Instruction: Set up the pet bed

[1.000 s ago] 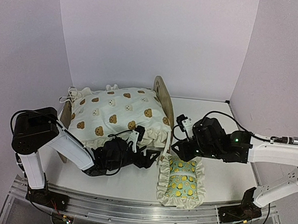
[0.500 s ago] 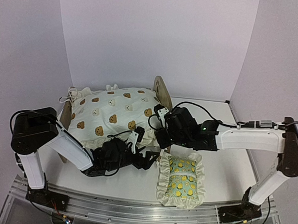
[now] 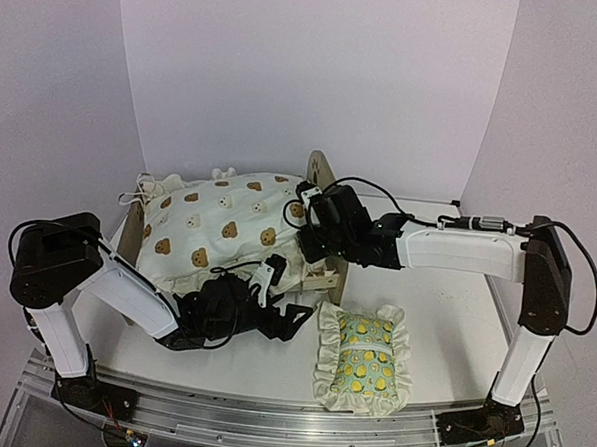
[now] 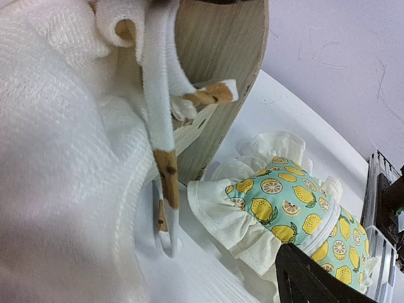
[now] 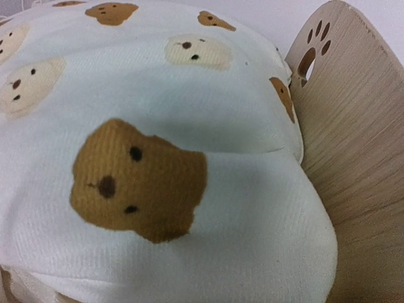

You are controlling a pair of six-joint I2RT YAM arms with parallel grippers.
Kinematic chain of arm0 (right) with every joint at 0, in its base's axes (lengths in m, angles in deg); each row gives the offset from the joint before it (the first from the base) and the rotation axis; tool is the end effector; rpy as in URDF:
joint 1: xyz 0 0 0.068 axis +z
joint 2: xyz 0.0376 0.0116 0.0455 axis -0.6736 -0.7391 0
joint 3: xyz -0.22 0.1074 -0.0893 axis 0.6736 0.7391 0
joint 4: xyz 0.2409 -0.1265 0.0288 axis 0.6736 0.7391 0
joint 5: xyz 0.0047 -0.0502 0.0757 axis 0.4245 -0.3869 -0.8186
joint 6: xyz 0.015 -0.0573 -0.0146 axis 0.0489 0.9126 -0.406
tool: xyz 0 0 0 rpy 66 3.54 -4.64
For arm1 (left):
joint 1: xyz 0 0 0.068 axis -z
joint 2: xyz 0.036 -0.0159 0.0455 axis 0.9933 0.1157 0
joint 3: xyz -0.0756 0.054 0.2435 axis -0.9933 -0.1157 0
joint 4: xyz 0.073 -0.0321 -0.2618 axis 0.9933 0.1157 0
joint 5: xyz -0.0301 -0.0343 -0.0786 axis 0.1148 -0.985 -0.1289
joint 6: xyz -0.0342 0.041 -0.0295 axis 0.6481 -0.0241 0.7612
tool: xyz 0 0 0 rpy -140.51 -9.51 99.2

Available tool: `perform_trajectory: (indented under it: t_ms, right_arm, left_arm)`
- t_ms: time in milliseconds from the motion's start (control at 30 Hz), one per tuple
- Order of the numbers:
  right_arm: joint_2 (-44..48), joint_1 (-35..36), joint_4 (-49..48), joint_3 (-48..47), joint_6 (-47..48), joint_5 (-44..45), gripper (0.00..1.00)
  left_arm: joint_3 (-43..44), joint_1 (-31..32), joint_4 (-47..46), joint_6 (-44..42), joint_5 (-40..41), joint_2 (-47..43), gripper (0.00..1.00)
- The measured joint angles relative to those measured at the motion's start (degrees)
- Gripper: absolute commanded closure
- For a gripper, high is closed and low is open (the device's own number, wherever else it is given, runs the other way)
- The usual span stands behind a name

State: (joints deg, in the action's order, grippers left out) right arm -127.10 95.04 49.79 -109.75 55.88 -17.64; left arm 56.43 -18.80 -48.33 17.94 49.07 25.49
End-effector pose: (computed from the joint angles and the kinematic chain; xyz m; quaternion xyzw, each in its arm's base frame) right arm 0.2879 0.3431 0.2430 -0.2471 0.8214 0.0404 0.5124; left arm 0.1573 -0.3136 0.1192 0.2542 0.7675 -0.3505 0.4727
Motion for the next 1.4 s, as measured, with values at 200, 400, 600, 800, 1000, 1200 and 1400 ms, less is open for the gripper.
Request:
perform_trajectory:
  t_ms: [200,400,600,800,1000,1200,1400]
  right_arm:
    - [-0.65,-1.81,0.2,-3.77,6.09,-0.96,0.7]
    - [-0.4,-2.08,-0.02,-6.27,10.55,-3.42,0.64]
    - [4.16,-2.12,0.23,-1.56,11.06,-3.77,0.57]
    - [10.13,-2.3,0.18,3.41,9.38,-3.81,0.51]
    - [14.25,-2.58,0.07,5.83,7.98,-3.37,0.49]
    - [21.85,-2.81,0.52,11.25,6.08,-3.46,0.47]
    - [32.38,-2.81,0.55,20.23,1.18,-4.14,0.49]
  left_arm:
    - [0.16,0.03,3.11,-0.81,-1.48,-3.01,0.11]
    - [3.82,1.42,10.89,-2.24,-1.97,-3.49,0.13]
    - [11.55,2.57,21.3,-4.51,-0.65,-5.59,0.16]
    - [13.98,2.64,24.66,-6.65,-0.03,-5.8,0.17]
    - [16.93,2.85,28.28,-7.91,1.37,-3.77,0.28]
    - [21.8,2.91,29.91,-9.01,2.36,-2.44,0.29]
    - [24.87,2.91,32.53,-10.34,3.48,-0.1,0.37]
